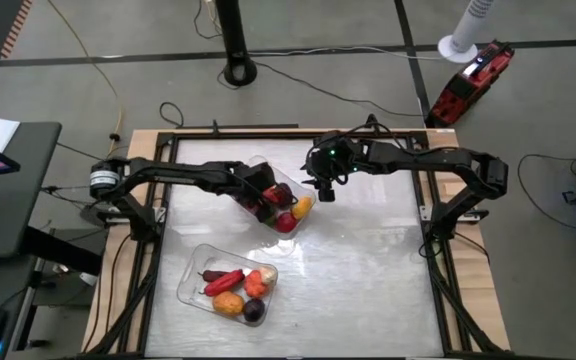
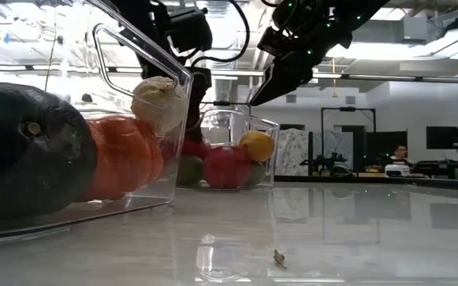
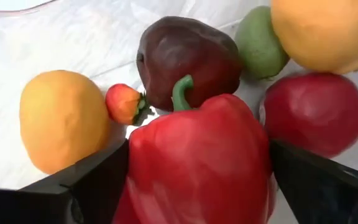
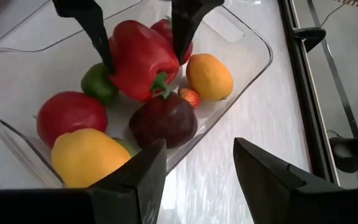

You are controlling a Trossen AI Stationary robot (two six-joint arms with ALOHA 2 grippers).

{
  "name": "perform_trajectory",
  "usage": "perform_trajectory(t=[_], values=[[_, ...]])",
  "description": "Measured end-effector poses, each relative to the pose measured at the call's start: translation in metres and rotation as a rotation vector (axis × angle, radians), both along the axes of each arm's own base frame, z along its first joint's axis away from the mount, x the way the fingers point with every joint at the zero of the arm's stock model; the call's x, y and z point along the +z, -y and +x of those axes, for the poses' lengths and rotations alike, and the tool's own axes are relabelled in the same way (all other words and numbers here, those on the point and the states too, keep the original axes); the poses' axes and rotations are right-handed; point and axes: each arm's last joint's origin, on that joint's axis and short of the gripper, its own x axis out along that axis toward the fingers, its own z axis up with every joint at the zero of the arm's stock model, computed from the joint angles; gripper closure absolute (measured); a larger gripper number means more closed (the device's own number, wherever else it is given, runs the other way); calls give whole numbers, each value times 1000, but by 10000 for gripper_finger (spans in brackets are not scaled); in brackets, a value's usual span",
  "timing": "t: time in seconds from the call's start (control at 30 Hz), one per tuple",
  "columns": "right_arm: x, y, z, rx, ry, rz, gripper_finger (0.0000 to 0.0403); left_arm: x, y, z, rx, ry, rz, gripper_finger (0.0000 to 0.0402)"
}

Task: Sort produce into baskets
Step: Put the red bell pepper into the bottom transparent bin

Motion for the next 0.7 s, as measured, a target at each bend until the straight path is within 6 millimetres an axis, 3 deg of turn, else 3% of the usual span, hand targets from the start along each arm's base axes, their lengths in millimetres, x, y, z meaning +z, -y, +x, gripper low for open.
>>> perform_trajectory(t=[0.27,0.43,0.57,0.7], values=[[-1,2,-1,-10,-10,10,188,1,0,0,-18,-3,14,112],[0,1,-4,-15,-26,15,188,6,0,-2,-37,7,36,123],[17,2,-18,-46,-5,-1,192,20,1,-8,-54,38,79,124],[41,4,-36,-97,70,-5,202,49,5,-20,-91,138,119,125]])
